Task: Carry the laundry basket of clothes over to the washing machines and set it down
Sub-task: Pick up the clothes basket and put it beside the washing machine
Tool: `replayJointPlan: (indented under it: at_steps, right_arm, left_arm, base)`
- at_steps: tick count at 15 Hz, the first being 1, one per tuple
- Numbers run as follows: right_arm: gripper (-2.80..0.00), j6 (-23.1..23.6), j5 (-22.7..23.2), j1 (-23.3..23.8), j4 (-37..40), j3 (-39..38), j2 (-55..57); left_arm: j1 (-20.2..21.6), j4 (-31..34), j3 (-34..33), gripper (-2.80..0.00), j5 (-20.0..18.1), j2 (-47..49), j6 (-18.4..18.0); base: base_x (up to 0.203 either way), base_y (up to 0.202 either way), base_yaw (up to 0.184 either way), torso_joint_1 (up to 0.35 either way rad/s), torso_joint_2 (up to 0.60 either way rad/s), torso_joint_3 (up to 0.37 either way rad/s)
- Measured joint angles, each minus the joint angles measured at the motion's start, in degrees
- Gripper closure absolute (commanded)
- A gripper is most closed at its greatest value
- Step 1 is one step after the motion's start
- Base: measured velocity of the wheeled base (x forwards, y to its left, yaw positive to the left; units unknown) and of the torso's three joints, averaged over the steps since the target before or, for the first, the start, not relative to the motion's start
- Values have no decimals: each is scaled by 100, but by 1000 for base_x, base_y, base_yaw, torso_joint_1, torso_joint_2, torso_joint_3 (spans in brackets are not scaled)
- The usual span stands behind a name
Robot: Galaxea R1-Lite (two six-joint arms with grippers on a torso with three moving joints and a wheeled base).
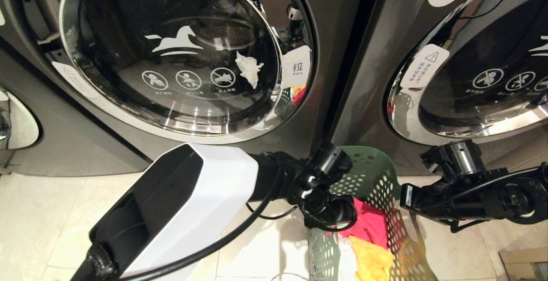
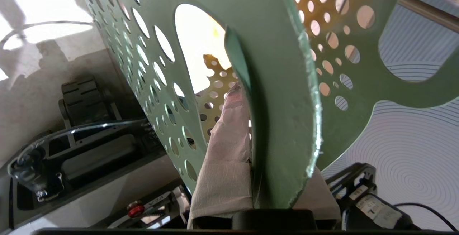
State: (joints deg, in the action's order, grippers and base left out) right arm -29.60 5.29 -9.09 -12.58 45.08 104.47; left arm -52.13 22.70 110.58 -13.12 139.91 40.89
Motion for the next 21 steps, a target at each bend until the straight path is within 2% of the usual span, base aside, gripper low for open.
replayJointPlan:
  at_steps: [6,12,17,18,21]
  right_arm:
    - [0,86,-4,2,-180,23,310]
    - [0,142,-9,6,-235,210,531]
    - [0,152,-12,4,-237,345,636]
    - [0,152,-9,0,-240,348,647]
    - [0,143,-9,-4,-252,353,667]
  left_arm:
    - [3,-191,-2,0,51,183,-22]
    - [10,-457,0,0,263,326,-46]
    - [6,-383,0,0,600,383,-139]
    - [6,-382,0,-280,717,394,-185]
    - [12,-360,-5,-280,858,416,-238]
  base:
    - [0,0,0,1,2,-13]
    - [0,0,0,0,0,0]
    - [0,0,0,0,0,0]
    - [0,0,0,0,0,0]
    - [0,0,0,0,0,0]
